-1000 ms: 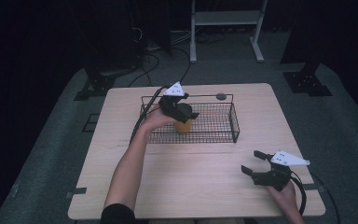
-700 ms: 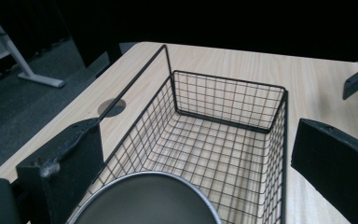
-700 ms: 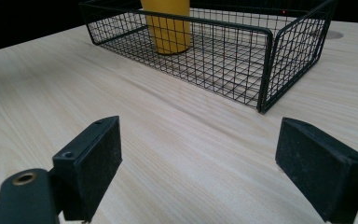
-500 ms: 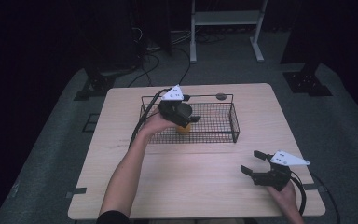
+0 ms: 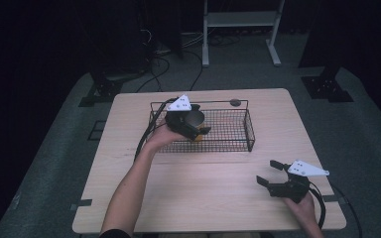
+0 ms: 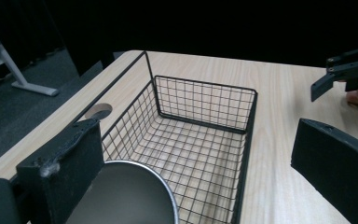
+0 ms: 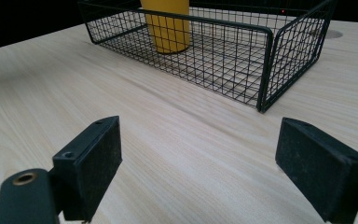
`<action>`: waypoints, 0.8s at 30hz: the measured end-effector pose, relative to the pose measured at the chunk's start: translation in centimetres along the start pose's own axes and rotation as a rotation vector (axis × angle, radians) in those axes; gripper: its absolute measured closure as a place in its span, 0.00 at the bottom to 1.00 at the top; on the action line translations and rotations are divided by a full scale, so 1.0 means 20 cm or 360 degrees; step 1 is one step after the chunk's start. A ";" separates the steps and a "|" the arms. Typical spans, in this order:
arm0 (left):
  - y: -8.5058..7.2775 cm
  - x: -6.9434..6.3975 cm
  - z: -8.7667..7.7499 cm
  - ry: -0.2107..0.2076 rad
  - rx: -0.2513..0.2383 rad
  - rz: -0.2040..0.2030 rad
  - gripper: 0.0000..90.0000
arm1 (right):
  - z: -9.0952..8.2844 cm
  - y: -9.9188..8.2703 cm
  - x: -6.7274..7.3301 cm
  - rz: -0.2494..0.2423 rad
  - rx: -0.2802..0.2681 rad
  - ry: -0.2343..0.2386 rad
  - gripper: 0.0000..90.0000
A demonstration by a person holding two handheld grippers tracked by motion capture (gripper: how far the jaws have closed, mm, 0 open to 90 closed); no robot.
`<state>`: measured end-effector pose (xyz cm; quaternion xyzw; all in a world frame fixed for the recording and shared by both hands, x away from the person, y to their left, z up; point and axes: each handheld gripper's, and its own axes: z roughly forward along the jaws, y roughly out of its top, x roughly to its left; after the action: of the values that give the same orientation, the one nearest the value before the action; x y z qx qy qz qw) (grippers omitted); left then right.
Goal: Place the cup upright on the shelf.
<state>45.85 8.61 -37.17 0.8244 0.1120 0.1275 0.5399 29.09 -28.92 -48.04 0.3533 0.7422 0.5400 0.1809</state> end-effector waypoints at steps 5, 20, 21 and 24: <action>-0.01 -0.03 -0.02 -0.0016 -0.0024 -0.0002 0.02 | 0.00 0.00 0.00 -0.0001 0.0002 -0.0002 0.15; -0.02 -0.11 -0.06 -0.0032 -0.0036 0.0026 0.02 | 0.00 0.00 0.00 0.0000 0.0006 -0.0003 0.15; -0.02 -0.13 -0.06 -0.0045 -0.0028 0.0028 0.02 | 0.00 0.00 0.00 -0.0001 0.0006 -0.0004 0.15; -0.03 -0.15 -0.07 -0.0058 -0.0024 0.0038 0.02 | 0.00 0.00 0.00 0.0000 0.0006 -0.0007 0.15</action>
<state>42.55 9.16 -37.36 0.8239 0.0914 0.1196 0.5464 29.10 -28.88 -48.08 0.3548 0.7428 0.5378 0.1819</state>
